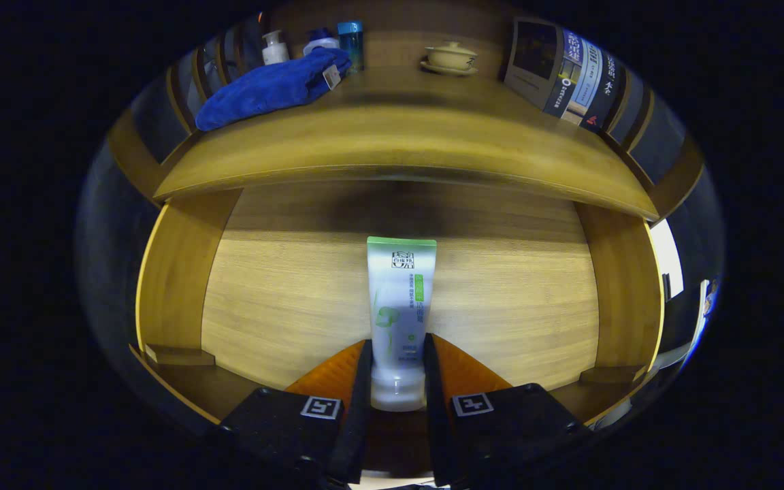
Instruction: Pull open the drawer, take out the items inside it, and place them on the countertop above the cabinet.
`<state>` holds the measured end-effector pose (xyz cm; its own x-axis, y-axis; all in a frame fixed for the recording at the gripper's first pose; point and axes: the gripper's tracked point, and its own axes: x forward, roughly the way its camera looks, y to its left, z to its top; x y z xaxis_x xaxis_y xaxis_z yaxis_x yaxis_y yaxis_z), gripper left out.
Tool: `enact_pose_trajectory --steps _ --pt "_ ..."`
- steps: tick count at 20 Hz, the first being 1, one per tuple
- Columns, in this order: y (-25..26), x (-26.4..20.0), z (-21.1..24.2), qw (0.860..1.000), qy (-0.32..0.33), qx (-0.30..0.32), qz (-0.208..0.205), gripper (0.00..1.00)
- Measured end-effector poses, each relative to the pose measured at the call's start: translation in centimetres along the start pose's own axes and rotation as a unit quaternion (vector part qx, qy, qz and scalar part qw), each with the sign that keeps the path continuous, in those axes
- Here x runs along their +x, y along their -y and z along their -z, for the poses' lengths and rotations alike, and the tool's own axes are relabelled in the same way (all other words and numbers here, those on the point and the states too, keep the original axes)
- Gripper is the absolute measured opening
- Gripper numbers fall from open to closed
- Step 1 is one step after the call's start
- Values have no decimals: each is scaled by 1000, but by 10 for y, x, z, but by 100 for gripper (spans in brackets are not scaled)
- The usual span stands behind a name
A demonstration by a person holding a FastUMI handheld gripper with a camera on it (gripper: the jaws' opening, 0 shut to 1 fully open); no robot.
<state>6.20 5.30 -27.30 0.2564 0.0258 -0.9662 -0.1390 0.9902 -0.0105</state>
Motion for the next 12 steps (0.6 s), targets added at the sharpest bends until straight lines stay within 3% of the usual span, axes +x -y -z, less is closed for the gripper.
enact_pose_trajectory --steps 12 --pt "-8 -107 -13 996 79 -30 -31 46"
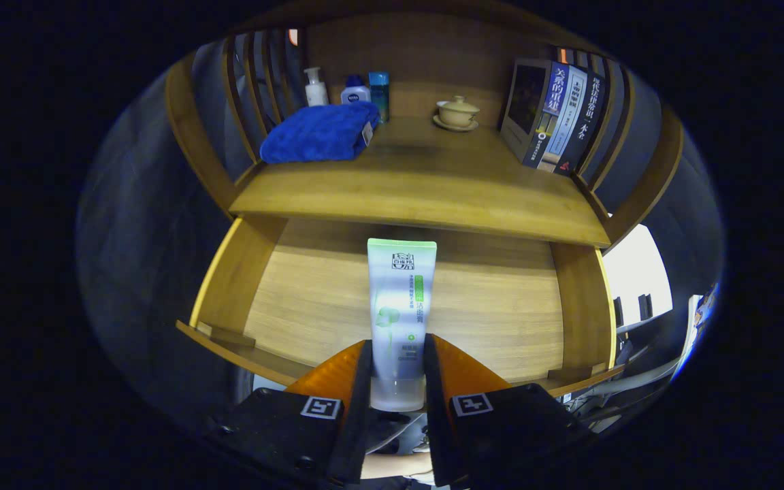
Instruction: Pull open the drawer, take out the items inside it, and place them on the countertop above the cabinet.
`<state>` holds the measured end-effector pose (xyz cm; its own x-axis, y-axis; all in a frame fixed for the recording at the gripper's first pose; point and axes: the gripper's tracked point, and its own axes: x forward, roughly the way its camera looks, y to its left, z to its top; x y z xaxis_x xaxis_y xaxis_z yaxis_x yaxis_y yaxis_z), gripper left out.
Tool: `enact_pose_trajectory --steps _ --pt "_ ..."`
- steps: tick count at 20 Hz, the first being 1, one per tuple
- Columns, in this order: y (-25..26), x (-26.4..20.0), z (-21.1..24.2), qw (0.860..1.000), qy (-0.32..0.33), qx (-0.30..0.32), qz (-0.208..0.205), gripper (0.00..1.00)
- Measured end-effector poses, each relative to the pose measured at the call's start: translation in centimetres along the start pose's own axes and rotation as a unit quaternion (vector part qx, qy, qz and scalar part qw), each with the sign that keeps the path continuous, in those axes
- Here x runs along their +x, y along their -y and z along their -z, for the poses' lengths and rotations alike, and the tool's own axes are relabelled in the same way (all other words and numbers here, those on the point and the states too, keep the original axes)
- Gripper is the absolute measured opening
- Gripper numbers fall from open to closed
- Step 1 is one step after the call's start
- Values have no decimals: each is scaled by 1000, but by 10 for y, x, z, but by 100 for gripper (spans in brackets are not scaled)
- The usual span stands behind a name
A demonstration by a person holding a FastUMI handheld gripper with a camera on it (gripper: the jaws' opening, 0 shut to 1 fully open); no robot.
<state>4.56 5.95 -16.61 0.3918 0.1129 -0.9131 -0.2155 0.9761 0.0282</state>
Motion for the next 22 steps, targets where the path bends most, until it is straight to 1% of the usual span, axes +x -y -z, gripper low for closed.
enact_pose_trajectory --steps 2,5,9,11,16,20,22 --pt "2 -11 -14 1000 12 0 1 46" --pt "9 -19 -39 999 33 3 13 46" --pt "11 -8 -82 998 60 27 18 46" --pt "12 3 -101 997 69 40 23 45" --pt "9 44 -152 991 107 81 18 45" --pt "16 88 -175 988 106 110 31 45" --pt "19 104 -178 987 105 117 38 45"
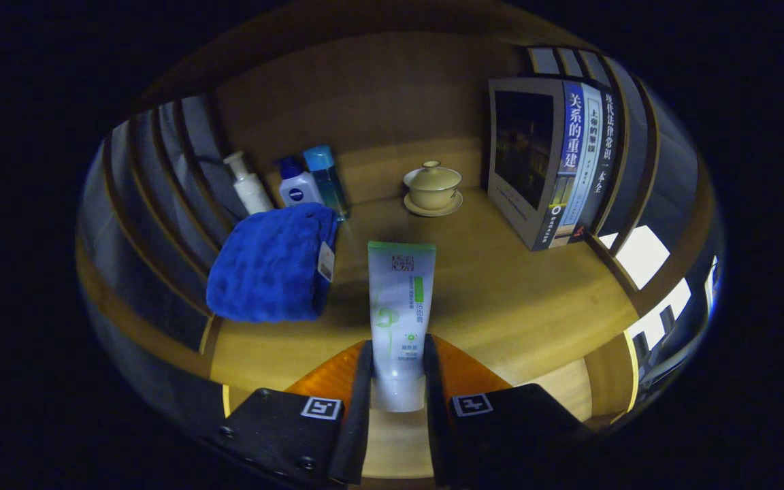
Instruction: Pull open the drawer, take out the items inside it, and place them on the countertop above the cabinet.
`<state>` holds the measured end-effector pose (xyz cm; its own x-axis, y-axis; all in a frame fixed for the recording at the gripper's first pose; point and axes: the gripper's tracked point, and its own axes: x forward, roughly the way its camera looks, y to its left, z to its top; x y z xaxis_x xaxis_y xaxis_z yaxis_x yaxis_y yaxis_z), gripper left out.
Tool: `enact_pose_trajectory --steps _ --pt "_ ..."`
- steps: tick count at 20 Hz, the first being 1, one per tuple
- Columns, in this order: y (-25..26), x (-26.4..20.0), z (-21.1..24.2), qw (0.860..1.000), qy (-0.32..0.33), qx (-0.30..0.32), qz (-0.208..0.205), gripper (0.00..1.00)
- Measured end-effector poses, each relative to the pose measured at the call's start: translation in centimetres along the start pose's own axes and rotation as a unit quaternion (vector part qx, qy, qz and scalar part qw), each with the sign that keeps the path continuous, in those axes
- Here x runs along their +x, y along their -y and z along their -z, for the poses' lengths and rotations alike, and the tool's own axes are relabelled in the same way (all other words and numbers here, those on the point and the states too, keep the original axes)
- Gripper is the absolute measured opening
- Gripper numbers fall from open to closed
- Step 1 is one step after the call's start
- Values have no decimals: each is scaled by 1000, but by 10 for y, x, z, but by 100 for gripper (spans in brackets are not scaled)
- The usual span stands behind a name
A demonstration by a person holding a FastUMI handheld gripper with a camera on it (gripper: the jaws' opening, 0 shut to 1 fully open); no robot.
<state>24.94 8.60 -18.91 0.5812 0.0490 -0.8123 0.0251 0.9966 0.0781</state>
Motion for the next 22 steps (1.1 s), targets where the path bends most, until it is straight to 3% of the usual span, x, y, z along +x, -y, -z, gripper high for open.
enact_pose_trajectory --steps 6,10,14,22 --pt "-6 3 -10 999 41 13 -14 58" --pt "2 -28 -10 996 85 -8 -17 94" --pt "9 -66 -12 990 137 5 -33 100" --pt "25 -149 4 976 210 -26 -55 99"
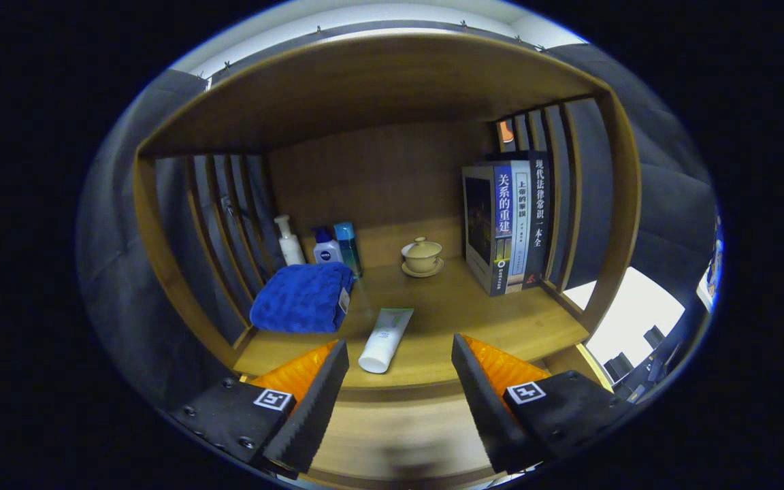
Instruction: Pull open the drawer, take out the items inside it, and place them on the countertop above the cabinet.
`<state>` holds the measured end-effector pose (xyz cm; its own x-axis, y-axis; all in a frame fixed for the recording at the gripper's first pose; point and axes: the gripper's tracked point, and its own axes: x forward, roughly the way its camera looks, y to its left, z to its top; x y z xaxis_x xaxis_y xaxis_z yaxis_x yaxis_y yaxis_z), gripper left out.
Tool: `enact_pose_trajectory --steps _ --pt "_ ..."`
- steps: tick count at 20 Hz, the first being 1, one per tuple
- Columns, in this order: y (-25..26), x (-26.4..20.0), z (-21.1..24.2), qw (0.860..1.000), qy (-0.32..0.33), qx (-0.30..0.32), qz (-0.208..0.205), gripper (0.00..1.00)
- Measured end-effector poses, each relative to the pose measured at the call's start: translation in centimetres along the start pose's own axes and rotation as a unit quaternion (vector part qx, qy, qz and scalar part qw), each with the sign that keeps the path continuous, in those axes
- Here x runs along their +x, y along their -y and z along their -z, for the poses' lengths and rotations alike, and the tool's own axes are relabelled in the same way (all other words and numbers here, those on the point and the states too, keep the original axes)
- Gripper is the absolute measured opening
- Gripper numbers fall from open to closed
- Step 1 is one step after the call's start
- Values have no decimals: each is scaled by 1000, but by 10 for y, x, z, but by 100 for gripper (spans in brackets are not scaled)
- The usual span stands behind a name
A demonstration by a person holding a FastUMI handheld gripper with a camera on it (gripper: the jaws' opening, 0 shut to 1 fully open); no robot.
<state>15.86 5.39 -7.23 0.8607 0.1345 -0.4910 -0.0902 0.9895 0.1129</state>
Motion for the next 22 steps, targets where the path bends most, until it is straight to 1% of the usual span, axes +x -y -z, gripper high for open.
enact_pose_trajectory --steps 2,5,7,9,11,13,15,19,22 --pt "8 -29 4 1000 23 -6 -3 99" --pt "14 -65 6 998 56 -20 8 99" --pt "15 -86 16 997 68 -36 9 99" --pt "17 -106 24 994 94 -46 18 99" --pt "17 -122 39 993 110 -44 20 98" --pt "14 -133 61 994 108 -32 10 98" --pt "18 -141 79 993 115 -30 9 98" --pt "24 -147 115 992 113 -62 15 98" --pt "28 -147 133 991 110 -74 22 98"
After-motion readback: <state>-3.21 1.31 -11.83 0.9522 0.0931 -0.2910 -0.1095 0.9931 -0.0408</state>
